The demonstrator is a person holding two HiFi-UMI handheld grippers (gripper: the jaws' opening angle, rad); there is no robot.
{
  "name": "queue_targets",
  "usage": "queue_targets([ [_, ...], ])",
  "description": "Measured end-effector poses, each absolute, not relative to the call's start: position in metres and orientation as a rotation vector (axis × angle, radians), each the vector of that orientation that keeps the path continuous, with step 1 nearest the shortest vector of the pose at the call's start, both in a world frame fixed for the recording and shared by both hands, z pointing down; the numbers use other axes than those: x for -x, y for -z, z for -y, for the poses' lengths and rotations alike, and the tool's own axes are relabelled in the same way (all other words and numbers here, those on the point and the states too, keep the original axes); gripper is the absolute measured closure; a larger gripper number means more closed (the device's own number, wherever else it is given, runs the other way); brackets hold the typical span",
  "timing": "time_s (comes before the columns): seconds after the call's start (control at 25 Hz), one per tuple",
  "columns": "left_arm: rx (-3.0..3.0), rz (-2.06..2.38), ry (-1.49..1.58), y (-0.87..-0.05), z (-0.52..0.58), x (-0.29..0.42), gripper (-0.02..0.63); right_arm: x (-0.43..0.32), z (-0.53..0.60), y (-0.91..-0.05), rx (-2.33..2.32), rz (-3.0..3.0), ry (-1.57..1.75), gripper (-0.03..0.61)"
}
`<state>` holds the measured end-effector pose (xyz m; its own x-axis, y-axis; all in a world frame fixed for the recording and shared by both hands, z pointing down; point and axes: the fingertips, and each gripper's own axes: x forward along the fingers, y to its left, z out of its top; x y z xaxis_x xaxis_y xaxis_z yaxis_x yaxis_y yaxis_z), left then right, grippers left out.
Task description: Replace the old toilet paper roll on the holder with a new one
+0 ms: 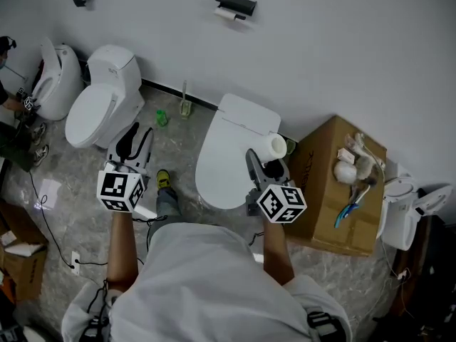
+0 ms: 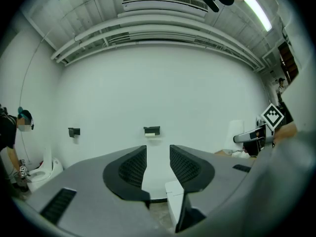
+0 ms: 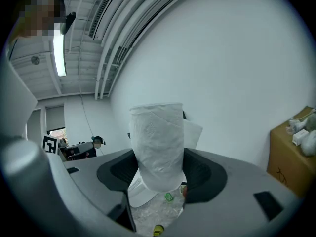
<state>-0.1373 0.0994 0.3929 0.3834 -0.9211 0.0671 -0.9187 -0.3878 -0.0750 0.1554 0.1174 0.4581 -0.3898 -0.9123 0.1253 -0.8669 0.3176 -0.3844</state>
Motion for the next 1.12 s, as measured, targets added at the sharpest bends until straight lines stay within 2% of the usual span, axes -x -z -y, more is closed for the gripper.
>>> queue_targets([
  [0.36, 2.691, -1.596, 0.183, -0.414, 0.021, 0.157, 0.463, -0.133, -0.019, -0.478, 1.777, -2.352, 0.657, 0.293],
  [1.12, 2.886, -1.364, 0.249, -0.402, 0.326, 0.256, 0.463, -0.014, 0.234, -0.455, 1.959, -2.154, 0.751, 0.293],
])
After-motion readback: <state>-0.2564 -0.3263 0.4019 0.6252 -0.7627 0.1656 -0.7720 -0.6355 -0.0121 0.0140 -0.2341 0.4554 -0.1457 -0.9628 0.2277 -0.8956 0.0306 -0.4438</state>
